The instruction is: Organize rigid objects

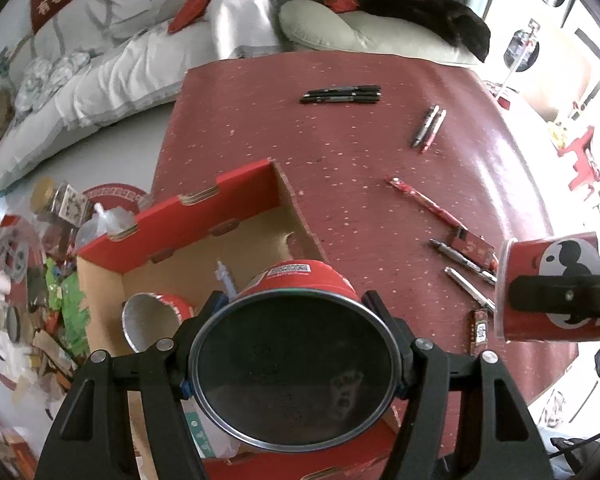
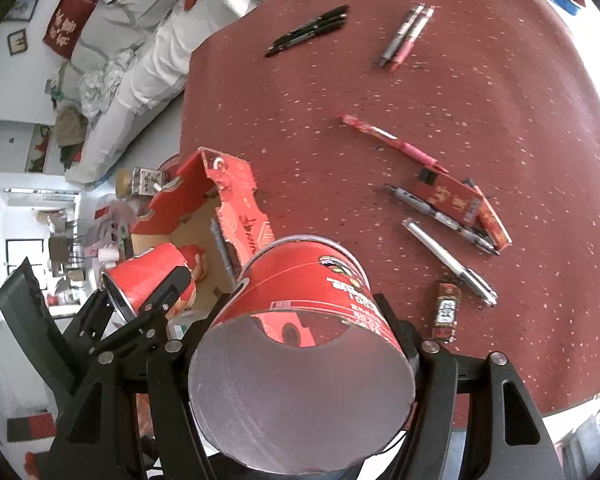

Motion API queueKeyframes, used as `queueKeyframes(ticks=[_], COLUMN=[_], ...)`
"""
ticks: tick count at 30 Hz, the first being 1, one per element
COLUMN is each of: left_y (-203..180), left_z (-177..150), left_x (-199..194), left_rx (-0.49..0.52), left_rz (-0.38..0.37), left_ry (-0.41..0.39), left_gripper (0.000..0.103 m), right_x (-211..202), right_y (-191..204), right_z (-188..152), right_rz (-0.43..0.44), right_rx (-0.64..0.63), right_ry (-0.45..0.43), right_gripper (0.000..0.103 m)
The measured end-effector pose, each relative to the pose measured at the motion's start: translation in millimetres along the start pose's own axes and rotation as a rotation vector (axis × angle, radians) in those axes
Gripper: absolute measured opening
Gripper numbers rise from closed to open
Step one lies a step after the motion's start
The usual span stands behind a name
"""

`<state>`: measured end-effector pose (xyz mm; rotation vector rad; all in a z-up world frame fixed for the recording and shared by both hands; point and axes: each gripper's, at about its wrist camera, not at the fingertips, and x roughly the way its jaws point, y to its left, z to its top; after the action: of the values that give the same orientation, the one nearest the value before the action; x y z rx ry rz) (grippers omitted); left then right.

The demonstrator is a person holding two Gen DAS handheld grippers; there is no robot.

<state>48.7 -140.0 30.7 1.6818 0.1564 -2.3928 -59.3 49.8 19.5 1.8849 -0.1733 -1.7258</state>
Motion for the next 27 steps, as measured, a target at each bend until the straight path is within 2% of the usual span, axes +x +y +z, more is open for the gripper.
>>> queueKeyframes(ticks=[18,27], left_y=[66.3,95.4], left_z=[-22.8,-34.8], left_x=[-4.5,-0.4], left_rx=[-0.150,-0.222], left_rz=[0.058,0.085], left_ry=[0.023,0.043], left_gripper=[0.072,0.071], right_x=[38.0,63.2], right_y=[98.1,126.9], right_z=[-3.4,-11.4], right_rz=[0.046,0.041], right_rx=[-0.211,-0.284], right_ry=[0.076,0.133], right_gripper=[0.068,0.068])
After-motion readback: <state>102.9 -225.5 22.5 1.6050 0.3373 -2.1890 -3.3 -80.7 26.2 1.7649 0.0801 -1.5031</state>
